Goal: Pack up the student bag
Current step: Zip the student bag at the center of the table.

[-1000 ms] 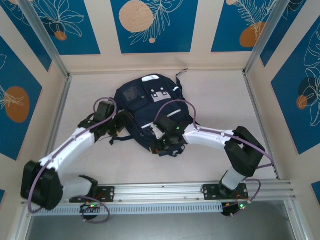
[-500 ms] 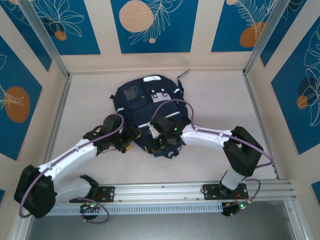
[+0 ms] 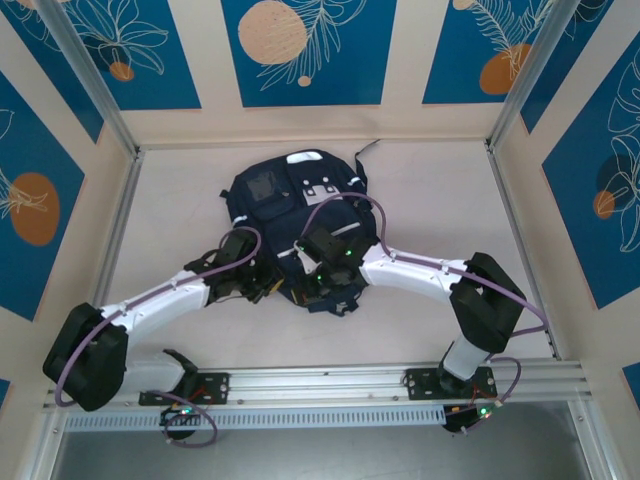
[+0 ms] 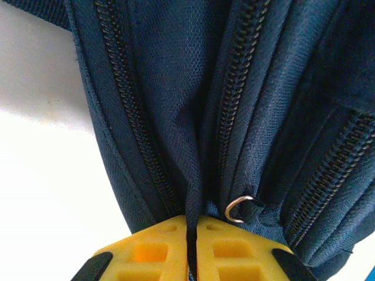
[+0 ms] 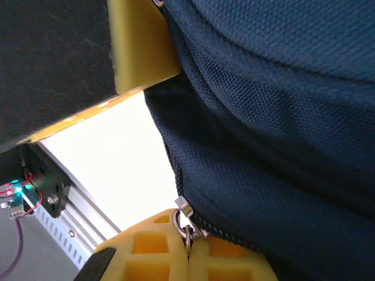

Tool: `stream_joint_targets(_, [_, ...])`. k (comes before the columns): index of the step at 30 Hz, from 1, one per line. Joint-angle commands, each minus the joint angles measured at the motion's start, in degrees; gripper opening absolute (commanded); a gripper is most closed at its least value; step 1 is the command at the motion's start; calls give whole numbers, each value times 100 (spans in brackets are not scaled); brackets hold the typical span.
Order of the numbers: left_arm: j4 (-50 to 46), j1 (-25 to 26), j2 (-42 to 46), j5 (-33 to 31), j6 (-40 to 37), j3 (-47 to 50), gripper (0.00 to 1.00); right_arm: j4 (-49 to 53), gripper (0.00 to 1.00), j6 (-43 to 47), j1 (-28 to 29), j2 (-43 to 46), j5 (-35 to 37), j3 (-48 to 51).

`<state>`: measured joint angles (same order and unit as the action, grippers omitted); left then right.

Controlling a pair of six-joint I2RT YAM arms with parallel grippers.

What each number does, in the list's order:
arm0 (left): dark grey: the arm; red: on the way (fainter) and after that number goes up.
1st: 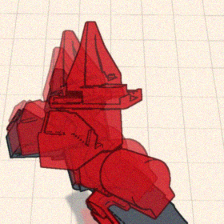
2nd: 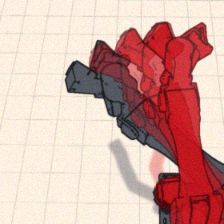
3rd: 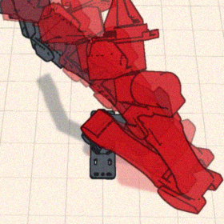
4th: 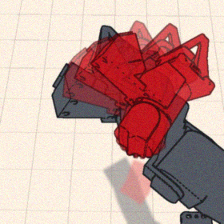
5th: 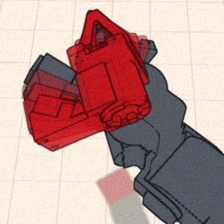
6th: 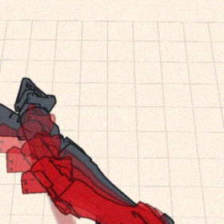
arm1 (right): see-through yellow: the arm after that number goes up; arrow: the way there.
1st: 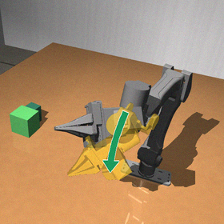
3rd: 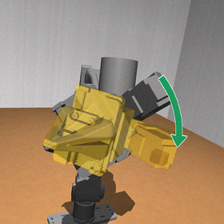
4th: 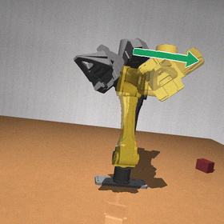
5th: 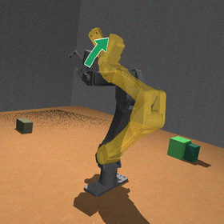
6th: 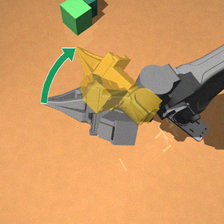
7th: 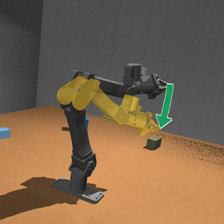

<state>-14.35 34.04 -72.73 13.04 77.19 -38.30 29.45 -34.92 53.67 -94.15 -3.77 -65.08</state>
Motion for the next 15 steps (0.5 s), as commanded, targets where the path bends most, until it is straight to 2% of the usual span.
stream_joint_targets(1, [-361, -112, -176, -499, -232, -62, 8, 1085, 0, 336, 6, -37, 110, -505])
stream_joint_targets(8, [-525, -301, -199, -670, -514, -81, 7, 1842, 0, 619, -364, -103, -287, -594])
stream_joint_targets(15, [-759, -389, -144, -881, -764, -151, 7, 2183, 0, 903, -623, -71, -351, -557])
